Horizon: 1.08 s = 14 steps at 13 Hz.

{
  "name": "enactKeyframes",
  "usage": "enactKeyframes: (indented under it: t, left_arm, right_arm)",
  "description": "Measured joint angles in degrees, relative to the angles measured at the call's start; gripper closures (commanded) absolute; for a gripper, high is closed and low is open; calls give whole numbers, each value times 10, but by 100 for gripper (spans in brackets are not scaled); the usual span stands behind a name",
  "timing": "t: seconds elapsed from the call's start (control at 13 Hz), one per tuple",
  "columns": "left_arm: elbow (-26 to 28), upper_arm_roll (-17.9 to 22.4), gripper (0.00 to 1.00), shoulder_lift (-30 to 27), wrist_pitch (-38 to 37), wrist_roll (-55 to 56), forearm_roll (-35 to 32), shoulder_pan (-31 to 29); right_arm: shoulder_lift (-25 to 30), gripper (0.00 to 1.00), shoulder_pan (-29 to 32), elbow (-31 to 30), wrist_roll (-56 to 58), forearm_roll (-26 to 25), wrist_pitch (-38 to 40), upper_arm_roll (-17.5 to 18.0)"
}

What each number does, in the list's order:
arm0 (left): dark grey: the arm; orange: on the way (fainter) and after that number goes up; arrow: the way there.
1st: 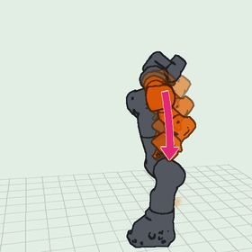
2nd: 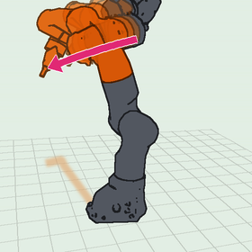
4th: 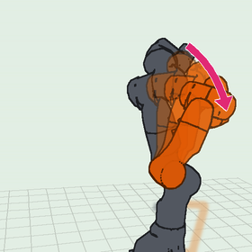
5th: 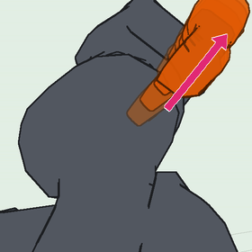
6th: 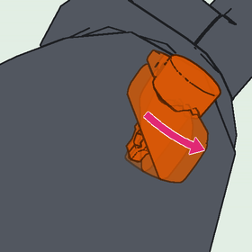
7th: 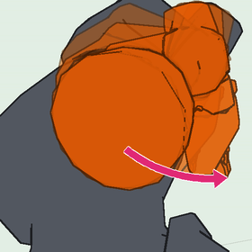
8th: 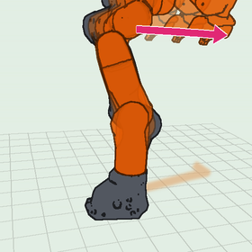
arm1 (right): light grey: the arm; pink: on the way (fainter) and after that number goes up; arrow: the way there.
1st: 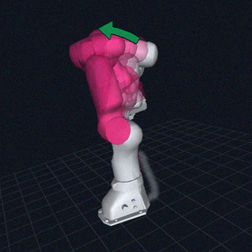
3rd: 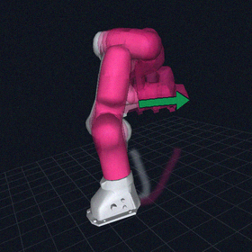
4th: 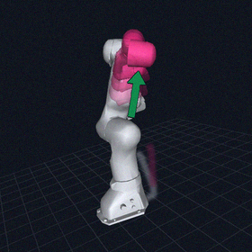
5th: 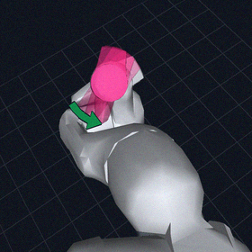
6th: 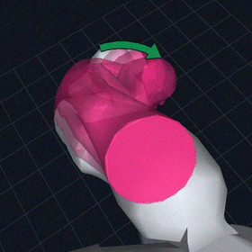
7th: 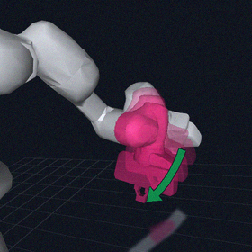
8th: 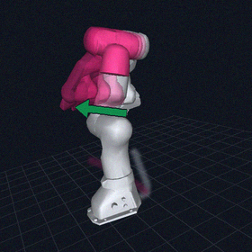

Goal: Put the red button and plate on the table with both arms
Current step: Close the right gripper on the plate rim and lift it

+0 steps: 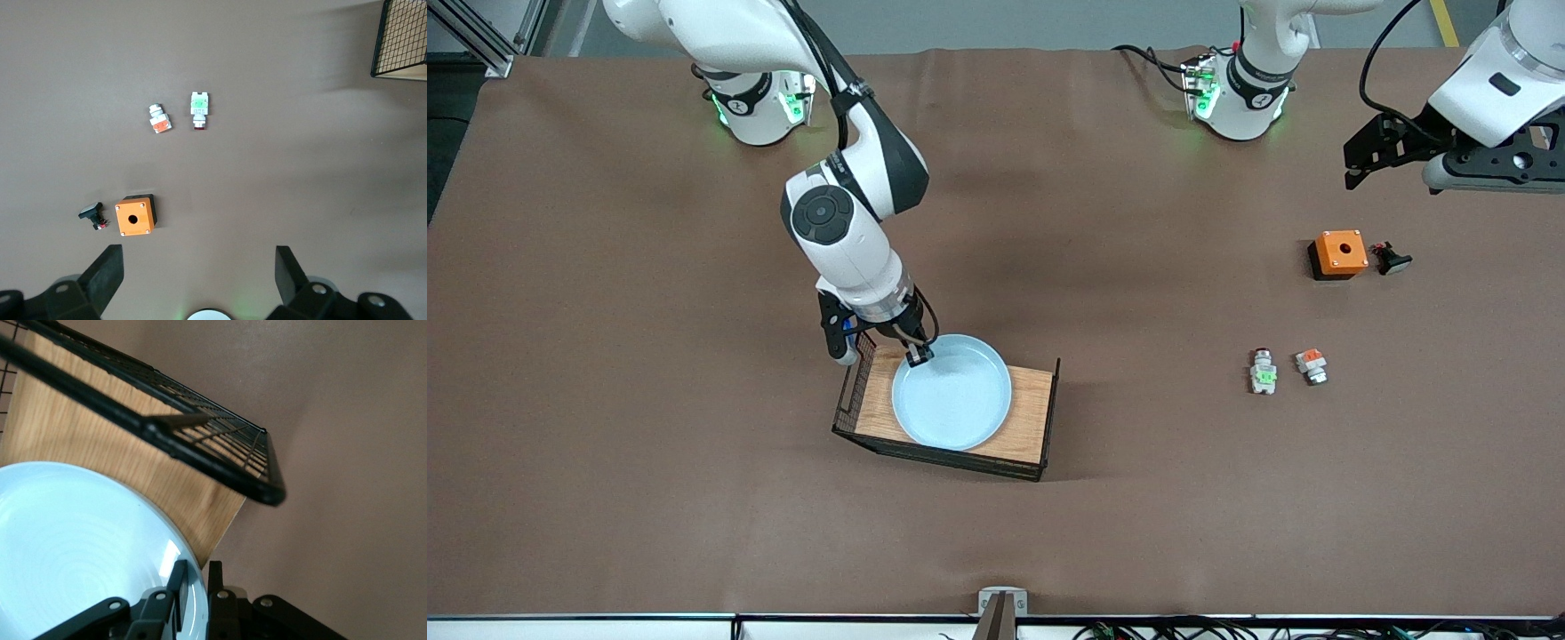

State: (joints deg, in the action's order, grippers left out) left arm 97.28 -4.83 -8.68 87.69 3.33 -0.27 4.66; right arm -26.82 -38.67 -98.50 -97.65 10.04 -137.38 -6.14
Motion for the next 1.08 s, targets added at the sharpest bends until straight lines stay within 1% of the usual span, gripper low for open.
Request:
enactKeyframes:
  t: [0.15,0.46,0.77,1.08]
  left_arm:
    - [2,0,0,0,5,1,7,0]
    - [4,2,0,0,36,5,21,-3]
    - [4,3,0,0,45,22,24,-2]
    - [3,2,0,-1,45,33,19,-2]
  right_arm:
    - [0,96,0,1,0,0,-1,0]
    - [0,99,-1,3,3,0,0,3]
    - [0,100,-1,4,3,0,3,4]
    - [2,100,-1,12,1,2,21,4]
